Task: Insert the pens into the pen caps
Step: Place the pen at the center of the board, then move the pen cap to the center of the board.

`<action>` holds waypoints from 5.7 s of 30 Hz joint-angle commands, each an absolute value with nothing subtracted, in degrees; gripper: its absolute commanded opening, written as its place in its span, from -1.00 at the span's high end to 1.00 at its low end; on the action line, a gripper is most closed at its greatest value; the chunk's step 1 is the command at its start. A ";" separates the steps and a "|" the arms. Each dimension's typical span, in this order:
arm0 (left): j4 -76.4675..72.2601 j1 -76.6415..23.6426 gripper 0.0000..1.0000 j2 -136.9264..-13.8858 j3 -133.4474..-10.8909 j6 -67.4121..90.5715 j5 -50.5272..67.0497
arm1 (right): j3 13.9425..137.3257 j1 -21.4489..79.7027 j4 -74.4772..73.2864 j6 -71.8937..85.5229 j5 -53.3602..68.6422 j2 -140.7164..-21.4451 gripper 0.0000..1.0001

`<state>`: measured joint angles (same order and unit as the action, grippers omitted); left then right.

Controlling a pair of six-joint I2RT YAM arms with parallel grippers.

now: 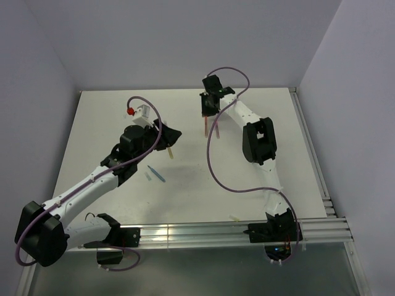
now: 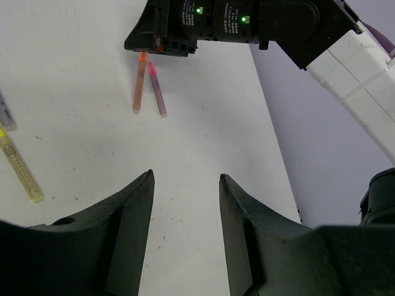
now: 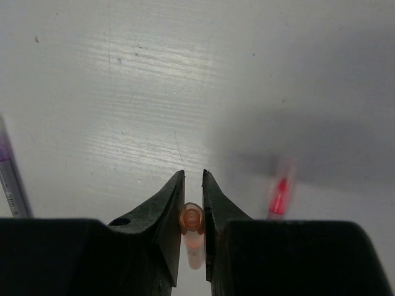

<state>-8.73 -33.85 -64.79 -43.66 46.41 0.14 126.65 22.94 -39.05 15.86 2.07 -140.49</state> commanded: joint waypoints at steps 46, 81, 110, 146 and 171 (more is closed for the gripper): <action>-5.54 -34.01 -0.01 -60.65 -38.15 52.91 -16.34 | 115.58 25.22 -34.81 16.96 -2.73 -125.43 0.26; -20.66 -65.74 -0.20 -86.39 -43.59 16.88 7.10 | 71.11 23.56 -23.56 28.12 2.72 -72.96 0.23; -4.13 -76.20 -0.22 -99.75 -56.08 7.82 10.55 | 64.07 21.45 -19.60 29.00 6.77 -65.30 0.20; -3.25 -78.93 -0.17 -107.05 -62.40 5.01 8.52 | 63.98 20.39 -20.04 27.07 8.17 -63.46 0.19; -1.49 -81.82 0.00 -111.18 -64.34 4.57 5.19 | 63.55 20.30 -20.04 27.24 8.61 -61.96 0.19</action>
<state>-2.48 -80.53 -109.49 -63.26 5.10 5.48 64.05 20.93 -22.65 27.59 8.27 -63.88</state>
